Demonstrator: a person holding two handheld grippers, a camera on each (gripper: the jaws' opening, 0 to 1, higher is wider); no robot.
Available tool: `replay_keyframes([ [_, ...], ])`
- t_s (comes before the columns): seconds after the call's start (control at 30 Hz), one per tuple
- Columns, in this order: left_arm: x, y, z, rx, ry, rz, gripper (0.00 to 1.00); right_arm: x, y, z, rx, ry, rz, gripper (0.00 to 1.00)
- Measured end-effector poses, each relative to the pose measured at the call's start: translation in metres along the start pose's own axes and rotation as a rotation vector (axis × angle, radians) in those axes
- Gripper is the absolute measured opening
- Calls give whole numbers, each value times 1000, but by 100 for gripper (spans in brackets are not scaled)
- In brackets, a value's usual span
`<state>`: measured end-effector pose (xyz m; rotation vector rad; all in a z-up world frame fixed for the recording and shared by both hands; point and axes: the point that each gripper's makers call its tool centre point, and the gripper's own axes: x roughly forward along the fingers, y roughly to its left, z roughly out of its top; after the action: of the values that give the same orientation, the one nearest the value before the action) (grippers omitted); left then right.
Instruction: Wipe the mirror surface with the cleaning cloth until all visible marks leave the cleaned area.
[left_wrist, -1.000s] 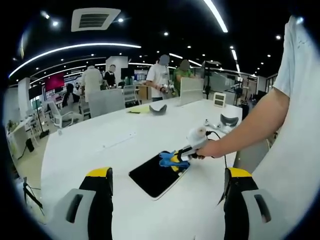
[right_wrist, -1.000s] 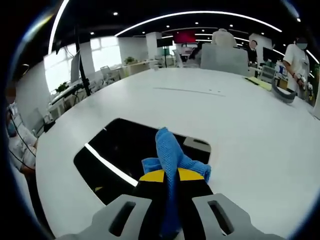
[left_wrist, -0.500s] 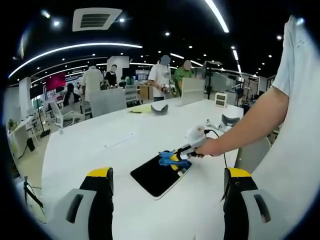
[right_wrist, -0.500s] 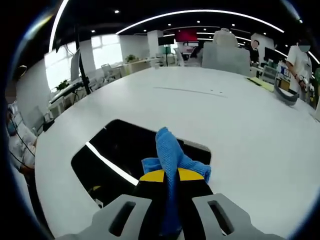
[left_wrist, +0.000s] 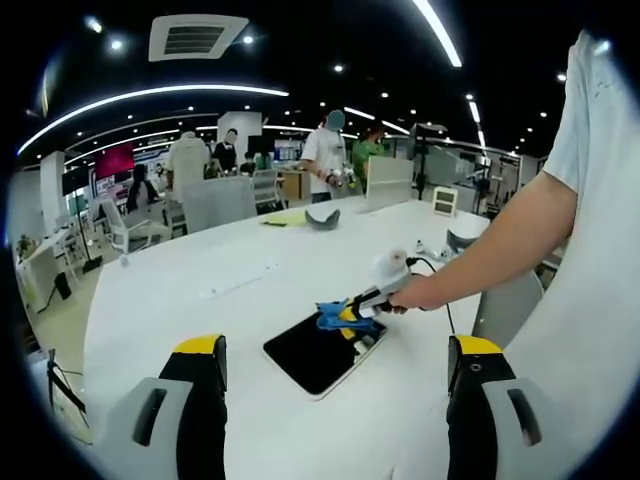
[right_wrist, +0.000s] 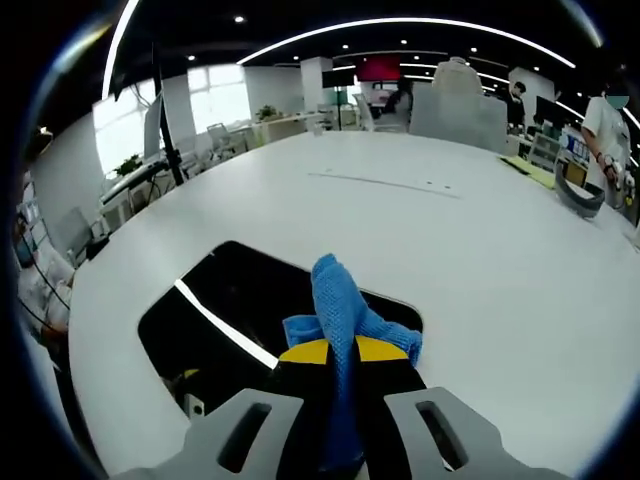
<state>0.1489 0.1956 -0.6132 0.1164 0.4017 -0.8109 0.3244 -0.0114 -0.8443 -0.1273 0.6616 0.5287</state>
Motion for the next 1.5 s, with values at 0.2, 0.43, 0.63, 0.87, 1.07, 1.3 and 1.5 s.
replay_keyframes([
  [0.2,-1,3,2,-1,-3,13,92,4,-1,4,-7,4,5,3],
  [0.43,-2,5,1,-7,2,22,92,8,-3,5,-5,8,10,3],
  [0.63,-3,6,2,-8,-1,29,92,11,-5,6,-10,13,15,3],
  [0.87,-1,6,3,-7,-4,36,92,12,-4,8,-19,24,23,3],
  [1.07,0,5,3,-7,-4,37,92,13,-4,8,-26,26,13,3],
  [1.3,1,5,3,-9,-5,39,92,14,-5,9,-19,28,13,3],
  [1.5,1,4,3,-10,-8,39,92,15,-5,10,-20,35,12,3],
])
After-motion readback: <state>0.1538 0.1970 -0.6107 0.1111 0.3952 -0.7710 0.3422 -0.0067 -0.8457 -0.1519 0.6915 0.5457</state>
